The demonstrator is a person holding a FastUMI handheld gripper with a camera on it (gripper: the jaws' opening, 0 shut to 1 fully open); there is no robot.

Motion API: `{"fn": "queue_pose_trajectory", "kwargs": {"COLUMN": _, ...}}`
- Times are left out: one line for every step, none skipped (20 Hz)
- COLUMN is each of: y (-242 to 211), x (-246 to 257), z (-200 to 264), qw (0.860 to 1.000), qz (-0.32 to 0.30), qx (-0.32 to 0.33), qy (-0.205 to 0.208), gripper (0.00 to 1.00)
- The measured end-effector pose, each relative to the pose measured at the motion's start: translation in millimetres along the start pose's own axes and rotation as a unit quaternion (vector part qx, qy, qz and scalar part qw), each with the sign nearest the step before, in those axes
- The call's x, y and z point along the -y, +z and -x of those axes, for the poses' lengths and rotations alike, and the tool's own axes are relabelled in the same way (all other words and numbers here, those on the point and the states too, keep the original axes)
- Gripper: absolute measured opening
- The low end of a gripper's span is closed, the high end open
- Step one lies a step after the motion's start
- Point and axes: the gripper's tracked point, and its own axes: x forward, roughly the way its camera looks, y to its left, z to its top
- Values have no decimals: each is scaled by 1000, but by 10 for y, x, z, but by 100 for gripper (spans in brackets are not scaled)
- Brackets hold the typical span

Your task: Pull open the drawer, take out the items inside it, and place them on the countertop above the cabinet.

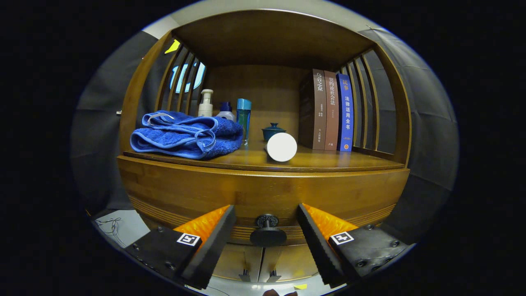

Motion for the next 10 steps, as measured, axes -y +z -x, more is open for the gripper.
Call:
{"fn": "queue_pose_trajectory", "kwargs": {"y": 22, "x": -3, "z": 10, "qw": 1000, "qz": -1, "qx": 9, "qy": -1, "gripper": 99}}
{"fn": "queue_pose_trajectory", "kwargs": {"y": 18, "x": 0, "z": -10, "qw": 1000, "qz": 7, "qx": 10, "qy": 0, "gripper": 100}}
{"fn": "queue_pose_trajectory", "kwargs": {"y": 12, "x": 11, "z": -9, "qw": 1000, "qz": 14, "qx": 9, "qy": -1, "gripper": 99}}
{"fn": "queue_pose_trajectory", "kwargs": {"y": 0, "x": 20, "z": 2, "qw": 1000, "qz": 18, "qx": 7, "qy": -2, "gripper": 99}}
{"fn": "queue_pose_trajectory", "kwargs": {"y": 33, "x": 53, "z": 20, "qw": 1000, "qz": 23, "qx": 8, "qy": -6, "gripper": 99}}
{"fn": "queue_pose_trajectory", "kwargs": {"y": 99, "x": 73, "z": 59, "qw": 1000, "qz": 23, "qx": 14, "qy": -5, "gripper": 100}}
{"fn": "queue_pose_trajectory", "kwargs": {"y": 165, "x": 81, "z": 108, "qw": 1000, "qz": 23, "qx": 19, "qy": -4, "gripper": 100}}
{"fn": "queue_pose_trajectory", "kwargs": {"y": 227, "x": 90, "z": 172, "qw": 999, "qz": 24, "qx": 22, "qy": -3, "gripper": 99}}
{"fn": "queue_pose_trajectory", "kwargs": {"y": 303, "x": 98, "z": 249, "qw": 999, "qz": 24, "qx": 28, "qy": -2, "gripper": 99}}
{"fn": "queue_pose_trajectory", "kwargs": {"y": 397, "x": 95, "z": 342, "qw": 999, "qz": 23, "qx": 33, "qy": 1, "gripper": 99}}
